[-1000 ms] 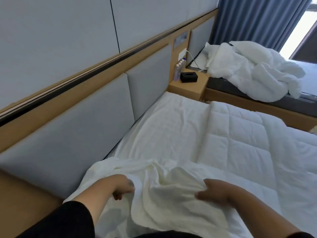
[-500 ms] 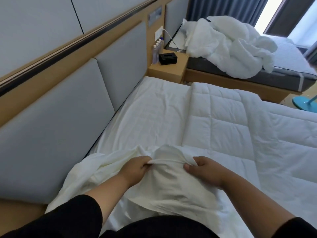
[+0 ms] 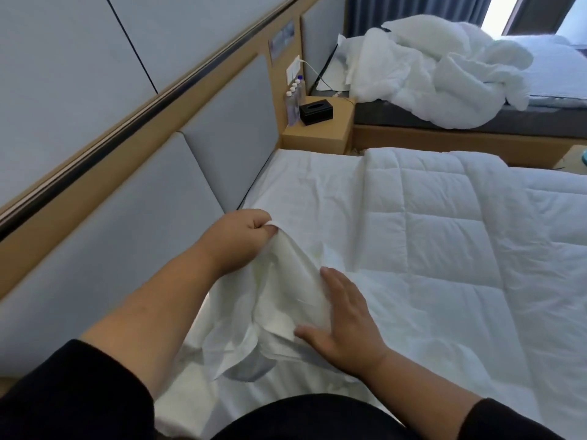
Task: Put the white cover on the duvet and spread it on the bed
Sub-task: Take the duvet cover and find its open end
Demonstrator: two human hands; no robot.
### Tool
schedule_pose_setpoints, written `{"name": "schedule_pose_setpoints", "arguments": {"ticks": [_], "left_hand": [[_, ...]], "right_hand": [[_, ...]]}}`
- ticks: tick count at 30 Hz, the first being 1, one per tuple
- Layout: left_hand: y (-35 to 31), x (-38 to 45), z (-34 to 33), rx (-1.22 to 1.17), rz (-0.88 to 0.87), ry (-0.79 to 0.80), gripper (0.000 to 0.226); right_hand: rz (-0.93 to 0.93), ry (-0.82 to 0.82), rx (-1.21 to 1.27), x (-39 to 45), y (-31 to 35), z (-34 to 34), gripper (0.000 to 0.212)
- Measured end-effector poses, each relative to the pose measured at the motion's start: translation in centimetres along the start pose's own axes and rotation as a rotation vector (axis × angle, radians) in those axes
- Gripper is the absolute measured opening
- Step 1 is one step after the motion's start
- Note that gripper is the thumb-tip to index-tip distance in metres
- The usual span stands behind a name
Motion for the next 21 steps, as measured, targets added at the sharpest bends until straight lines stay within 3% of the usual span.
{"name": "schedule_pose_setpoints", "arguments": {"ticks": [3,7,9,10,14,19,21], "left_hand": [[2.6,-0.8,-0.2,-0.111,0.233,0.078,0.04],[5.7,-2.2,-0.1,-0.383,0.621,0.043,0.014],[6.5,-3.3,-0.2,-0.54,0.813,0.081,0.018],[6.5,-3.6,-0.4,-0.569,0.848,0.114,0.019],[7.4,-2.9,-0.7,-0.512,0.809,0.109,0.02],[9.1,0.1,-1.7,-0.072,0.524,0.047,0.023],[8.3,0.2,-2.9,0.082,0.38,0.042,0.029]], "right_hand": [[0.089,-0.013,-0.096,-2.0,-0.8,-1.8,0.11],[0.323,0.106,-0.332,-3.6,-1.7,-3.8,0.122],[0.383,0.135,-0.366,-4.6,-1.8,-4.4,0.119],[0.319,0.108,-0.34,-4.5,-2.4,-4.1,0.111],[0.02,-0.031,-0.247,-2.0,-5.8,-0.7,0.051],[-0.179,-0.033,-0.144,1.9,-5.0,3.4,0.051],[-0.274,-0.07,-0.082,3.9,-4.0,5.1,0.034]]}}
Point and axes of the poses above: each hand's wrist, its own x-axis towards the middle knuckle, its own z-axis out of the back of the hand, y = z × x, the point moved 9 cm from there along x, towards the middle knuckle, and after that the axes turned 10 degrees about -y, right-handed, at the moved point
